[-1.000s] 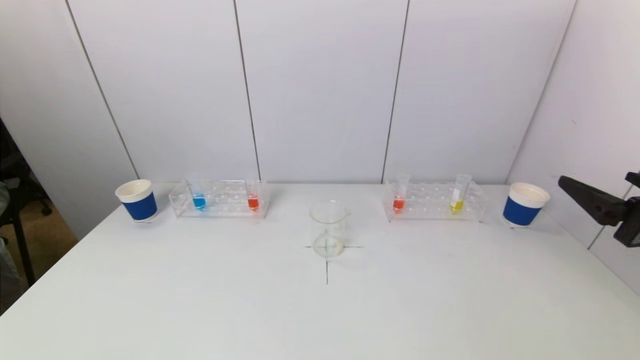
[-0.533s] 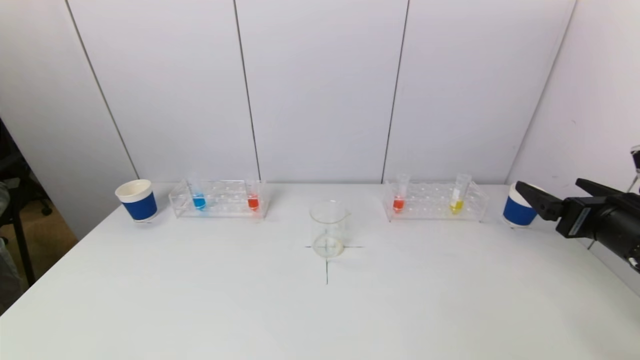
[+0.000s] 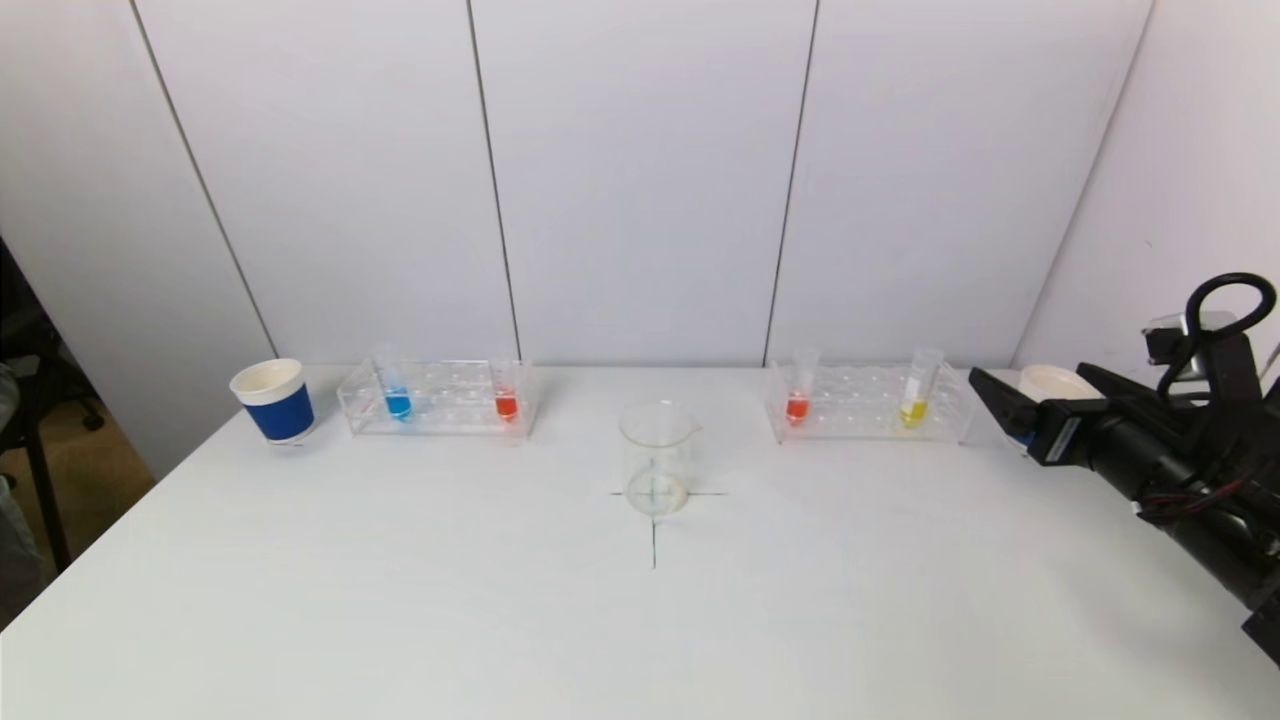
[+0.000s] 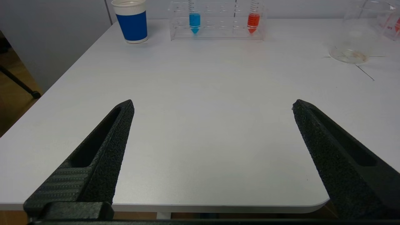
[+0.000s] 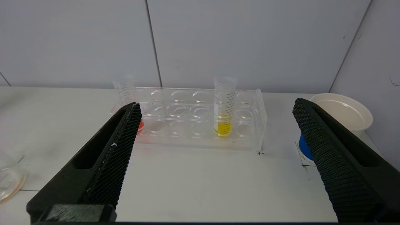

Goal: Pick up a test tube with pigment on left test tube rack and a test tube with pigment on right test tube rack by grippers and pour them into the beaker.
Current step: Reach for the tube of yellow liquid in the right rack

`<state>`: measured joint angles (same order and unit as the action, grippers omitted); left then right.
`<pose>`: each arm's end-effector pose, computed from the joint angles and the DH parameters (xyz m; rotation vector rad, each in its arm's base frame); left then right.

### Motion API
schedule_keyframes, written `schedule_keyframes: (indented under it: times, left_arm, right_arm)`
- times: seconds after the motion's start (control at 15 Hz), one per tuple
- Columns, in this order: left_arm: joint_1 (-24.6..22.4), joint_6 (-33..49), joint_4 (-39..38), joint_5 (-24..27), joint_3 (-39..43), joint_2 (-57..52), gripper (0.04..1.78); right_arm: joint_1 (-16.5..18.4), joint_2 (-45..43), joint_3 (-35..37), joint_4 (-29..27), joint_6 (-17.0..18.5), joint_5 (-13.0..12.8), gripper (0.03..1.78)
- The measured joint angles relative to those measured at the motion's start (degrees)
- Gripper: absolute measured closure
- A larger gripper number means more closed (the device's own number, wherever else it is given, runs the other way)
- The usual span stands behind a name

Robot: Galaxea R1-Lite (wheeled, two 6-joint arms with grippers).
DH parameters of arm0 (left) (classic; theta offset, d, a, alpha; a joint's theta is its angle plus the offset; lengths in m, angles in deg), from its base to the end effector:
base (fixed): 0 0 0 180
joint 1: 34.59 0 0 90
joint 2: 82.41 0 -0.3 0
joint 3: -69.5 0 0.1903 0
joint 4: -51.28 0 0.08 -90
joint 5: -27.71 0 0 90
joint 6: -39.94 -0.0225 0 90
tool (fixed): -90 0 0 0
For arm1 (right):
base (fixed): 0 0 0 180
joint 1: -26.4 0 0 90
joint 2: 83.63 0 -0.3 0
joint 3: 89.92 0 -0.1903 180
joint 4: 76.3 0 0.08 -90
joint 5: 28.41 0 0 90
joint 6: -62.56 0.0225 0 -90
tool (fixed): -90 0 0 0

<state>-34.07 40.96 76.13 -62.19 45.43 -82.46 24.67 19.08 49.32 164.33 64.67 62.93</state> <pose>-0.0238 0.0002 0.0762 -0.0178 0.0128 -0.0107 0.2578 0.0083 0.1223 0.0367 0.0240 0.0531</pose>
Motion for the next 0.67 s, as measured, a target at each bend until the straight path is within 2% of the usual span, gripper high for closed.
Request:
schedule_keyframes:
  times: [0.13, 0.67]
  left_arm:
    - [0.0, 0.0, 0.0, 0.0, 0.0, 0.0, 0.05]
    - [0.0, 0.0, 0.0, 0.0, 0.0, 0.3, 0.05]
  right_arm:
    - [0.0, 4.8, -0.1, 2.8, 0.1, 0.0, 0.05]
    - [0.0, 14.0, -5.4, 3.1, 0.3, -0.2, 0.05]
